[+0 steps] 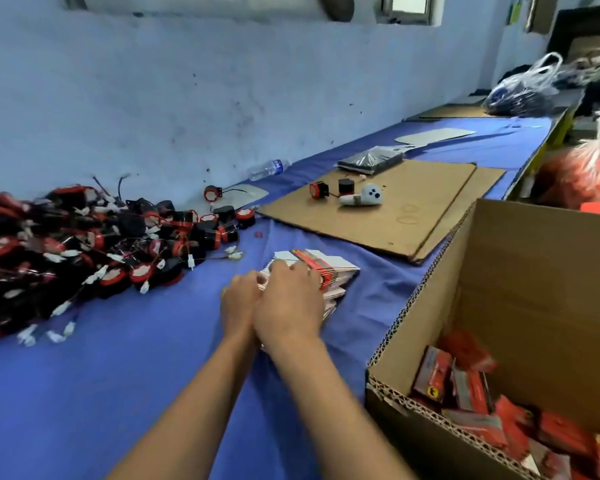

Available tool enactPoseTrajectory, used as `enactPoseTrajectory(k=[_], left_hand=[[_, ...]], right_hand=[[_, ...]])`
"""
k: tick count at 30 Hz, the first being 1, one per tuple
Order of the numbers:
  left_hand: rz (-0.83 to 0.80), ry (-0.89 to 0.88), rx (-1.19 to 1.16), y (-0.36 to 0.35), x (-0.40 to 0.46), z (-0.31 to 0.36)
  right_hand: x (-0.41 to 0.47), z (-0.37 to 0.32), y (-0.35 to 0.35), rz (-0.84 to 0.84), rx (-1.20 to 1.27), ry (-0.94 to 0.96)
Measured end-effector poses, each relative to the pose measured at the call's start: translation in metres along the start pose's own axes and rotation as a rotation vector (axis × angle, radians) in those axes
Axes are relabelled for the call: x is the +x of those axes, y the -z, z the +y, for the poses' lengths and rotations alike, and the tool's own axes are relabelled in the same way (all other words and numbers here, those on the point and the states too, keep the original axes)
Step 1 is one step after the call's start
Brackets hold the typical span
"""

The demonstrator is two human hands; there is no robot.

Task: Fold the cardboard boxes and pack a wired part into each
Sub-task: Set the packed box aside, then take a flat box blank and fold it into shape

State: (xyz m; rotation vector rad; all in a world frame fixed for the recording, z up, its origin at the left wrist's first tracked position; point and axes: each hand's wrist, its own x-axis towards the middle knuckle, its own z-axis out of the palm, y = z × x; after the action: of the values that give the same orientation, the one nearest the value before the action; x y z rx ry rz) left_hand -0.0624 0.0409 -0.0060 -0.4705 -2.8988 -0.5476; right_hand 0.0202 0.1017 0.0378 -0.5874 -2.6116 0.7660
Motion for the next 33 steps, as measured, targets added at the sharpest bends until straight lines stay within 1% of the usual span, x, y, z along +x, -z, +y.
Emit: enactPoseTrajectory(k=[2,3,4,5,8,9,11,12,14,16,18,19,22,26,28,29,31,33], left_hand=[[-0.021,-0.118,0.059,-0.010,0.003,-0.006],[-0.049,-0.173,0.107,-0.014,0.004,-0.007],[-0.080,-0.189,0.121,-0.019,0.003,-0.009],[-0.084,-0.147,0.071,-0.022,0.002,-0.011],[0.060,0.108,-0.201,-0.026,0.001,-0.016],[0.065,0.220,-0.284,-0.026,0.004,-0.020],[-0.008,0.420,-0.456,-0.022,0.010,-0.027],[-0.045,0.484,-0.583,-0.020,0.016,-0.033],[-0.083,0.576,-0.810,-0.014,0.025,-0.039],[-0.129,0.611,-0.895,-0.009,0.028,-0.041],[-0.155,0.575,-0.874,-0.009,0.023,-0.044],[-0.118,0.586,-0.844,-0.008,0.018,-0.049],[0.058,0.706,-0.764,0.008,0.001,-0.079],[0.143,0.779,-0.806,0.027,-0.021,-0.131],[0.166,0.775,-0.835,0.030,-0.025,-0.143],[0.191,0.783,-0.834,0.030,-0.025,-0.145],[0.255,0.800,-0.824,0.028,-0.024,-0.137],[0.305,0.802,-0.812,0.022,-0.021,-0.122]], right_hand=[[0.015,0.009,-0.025,0.176,0.014,-0.107],[0.023,0.017,-0.033,0.231,0.023,-0.155],[0.033,0.023,-0.039,0.258,0.034,-0.202],[0.042,0.028,-0.045,0.264,0.039,-0.251],[0.065,0.038,-0.060,0.185,-0.010,-0.355],[0.070,0.039,-0.065,0.129,-0.022,-0.368],[0.075,0.042,-0.076,0.022,-0.045,-0.372],[0.074,0.043,-0.080,-0.007,-0.065,-0.361],[0.069,0.046,-0.084,-0.014,-0.101,-0.318],[0.060,0.043,-0.088,0.003,-0.114,-0.261],[0.047,0.035,-0.093,0.015,-0.091,-0.218],[0.040,0.028,-0.098,0.011,-0.070,-0.194],[0.021,-0.007,-0.117,-0.053,-0.008,-0.113],[0.001,-0.052,-0.140,-0.147,0.014,-0.011],[0.002,-0.063,-0.142,-0.131,-0.029,0.014],[0.005,-0.066,-0.142,-0.103,-0.089,0.050],[0.016,-0.069,-0.137,-0.054,-0.219,0.142],[0.026,-0.069,-0.128,-0.053,-0.273,0.197]])
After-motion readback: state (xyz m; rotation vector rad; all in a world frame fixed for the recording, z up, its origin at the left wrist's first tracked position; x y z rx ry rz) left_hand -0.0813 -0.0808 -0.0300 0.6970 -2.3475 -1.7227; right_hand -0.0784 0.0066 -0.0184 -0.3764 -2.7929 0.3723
